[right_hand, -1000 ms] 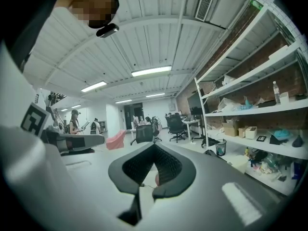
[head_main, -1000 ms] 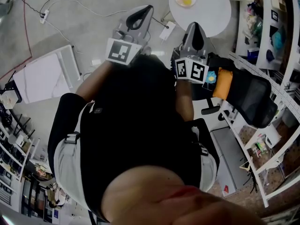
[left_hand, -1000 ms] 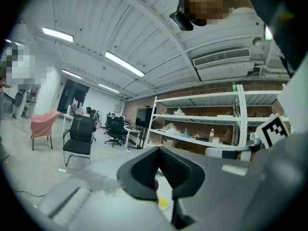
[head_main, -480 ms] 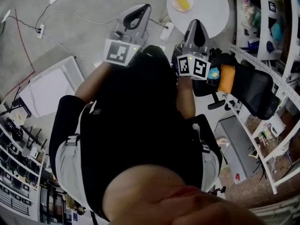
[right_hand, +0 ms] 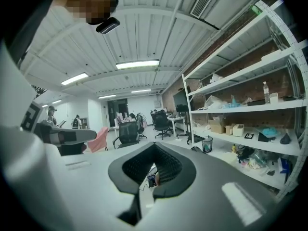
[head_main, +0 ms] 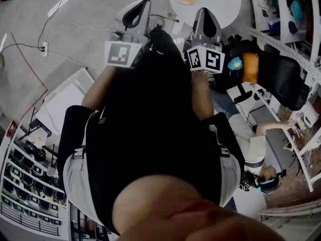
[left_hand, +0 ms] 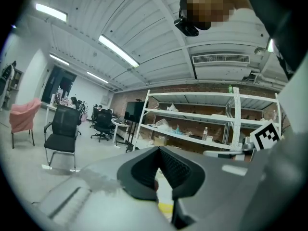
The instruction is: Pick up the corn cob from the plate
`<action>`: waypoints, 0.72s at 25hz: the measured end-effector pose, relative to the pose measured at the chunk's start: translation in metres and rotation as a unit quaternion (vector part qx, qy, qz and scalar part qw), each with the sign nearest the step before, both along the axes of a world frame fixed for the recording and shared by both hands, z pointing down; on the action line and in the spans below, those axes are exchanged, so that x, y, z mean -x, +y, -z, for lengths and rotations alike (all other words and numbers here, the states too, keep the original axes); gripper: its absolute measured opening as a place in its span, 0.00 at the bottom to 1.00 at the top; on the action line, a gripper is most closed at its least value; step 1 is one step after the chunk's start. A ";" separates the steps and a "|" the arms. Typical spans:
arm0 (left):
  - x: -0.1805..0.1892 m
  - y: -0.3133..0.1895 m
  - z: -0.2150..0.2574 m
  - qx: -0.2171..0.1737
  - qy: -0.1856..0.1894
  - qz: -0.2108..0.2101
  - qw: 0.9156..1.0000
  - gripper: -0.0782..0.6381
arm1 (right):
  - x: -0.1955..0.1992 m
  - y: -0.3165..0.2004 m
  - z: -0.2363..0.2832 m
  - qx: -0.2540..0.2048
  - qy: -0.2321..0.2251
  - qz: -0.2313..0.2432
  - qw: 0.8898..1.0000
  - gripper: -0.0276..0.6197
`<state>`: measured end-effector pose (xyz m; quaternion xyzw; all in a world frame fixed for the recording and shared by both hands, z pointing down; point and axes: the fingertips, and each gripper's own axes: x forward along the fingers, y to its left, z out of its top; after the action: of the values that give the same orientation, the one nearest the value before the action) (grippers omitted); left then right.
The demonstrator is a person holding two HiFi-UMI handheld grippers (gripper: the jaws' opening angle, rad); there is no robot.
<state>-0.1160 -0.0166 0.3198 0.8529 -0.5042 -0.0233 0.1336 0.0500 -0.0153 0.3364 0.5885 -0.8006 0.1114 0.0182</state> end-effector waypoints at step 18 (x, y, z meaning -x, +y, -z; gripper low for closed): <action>-0.047 -0.067 -0.030 0.038 -0.014 -0.014 0.999 0.12 | -0.024 -0.056 -0.065 0.063 0.003 0.016 0.998 0.06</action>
<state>-0.0689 -0.0838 0.3496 0.8546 -0.4942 0.0101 0.1591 0.0739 -0.0709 0.4009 0.5735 -0.8013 0.1598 0.0596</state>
